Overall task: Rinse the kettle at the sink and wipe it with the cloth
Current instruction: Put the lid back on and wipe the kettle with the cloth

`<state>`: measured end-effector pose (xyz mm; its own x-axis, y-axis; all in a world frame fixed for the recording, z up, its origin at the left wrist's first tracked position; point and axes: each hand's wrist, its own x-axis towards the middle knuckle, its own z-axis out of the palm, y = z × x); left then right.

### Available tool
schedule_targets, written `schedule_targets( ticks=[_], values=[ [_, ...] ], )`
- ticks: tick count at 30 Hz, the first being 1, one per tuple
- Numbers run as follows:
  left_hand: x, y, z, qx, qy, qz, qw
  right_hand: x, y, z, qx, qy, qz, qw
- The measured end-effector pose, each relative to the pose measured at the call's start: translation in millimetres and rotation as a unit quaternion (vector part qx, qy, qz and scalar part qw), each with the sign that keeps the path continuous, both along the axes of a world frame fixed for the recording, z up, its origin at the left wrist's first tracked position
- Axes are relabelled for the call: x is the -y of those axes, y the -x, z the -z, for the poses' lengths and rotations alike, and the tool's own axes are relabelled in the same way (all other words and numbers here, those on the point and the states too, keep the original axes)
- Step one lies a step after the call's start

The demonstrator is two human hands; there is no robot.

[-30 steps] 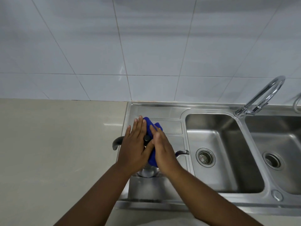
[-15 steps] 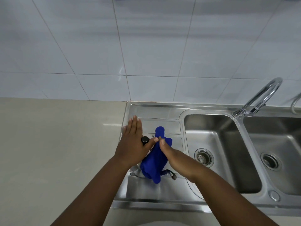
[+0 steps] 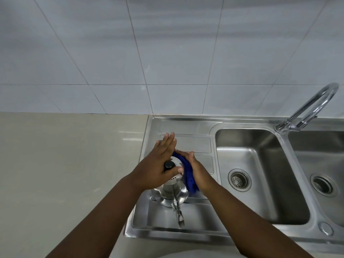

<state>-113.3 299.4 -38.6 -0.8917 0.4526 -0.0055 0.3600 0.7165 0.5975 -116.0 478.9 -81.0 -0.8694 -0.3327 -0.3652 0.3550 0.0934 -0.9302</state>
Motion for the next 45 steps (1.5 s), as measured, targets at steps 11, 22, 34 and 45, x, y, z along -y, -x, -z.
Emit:
schedule_targets(
  ticks=[11,22,34,45],
  values=[
    [2,3,-3,-0.023,0.014,0.032,0.999,-8,-103,21,-0.213,-0.070,-0.042,0.974],
    [1,4,4,-0.054,0.017,0.016,0.998,-9,-3,43,0.017,0.061,0.035,0.997],
    [-13,-16,-1,-0.098,0.069,-0.086,0.989,-3,-28,-18,-0.029,0.042,0.029,0.998],
    [1,-11,-6,-0.108,0.088,-0.002,0.990,7,5,-47,0.092,-0.039,0.006,0.995]
  ],
)
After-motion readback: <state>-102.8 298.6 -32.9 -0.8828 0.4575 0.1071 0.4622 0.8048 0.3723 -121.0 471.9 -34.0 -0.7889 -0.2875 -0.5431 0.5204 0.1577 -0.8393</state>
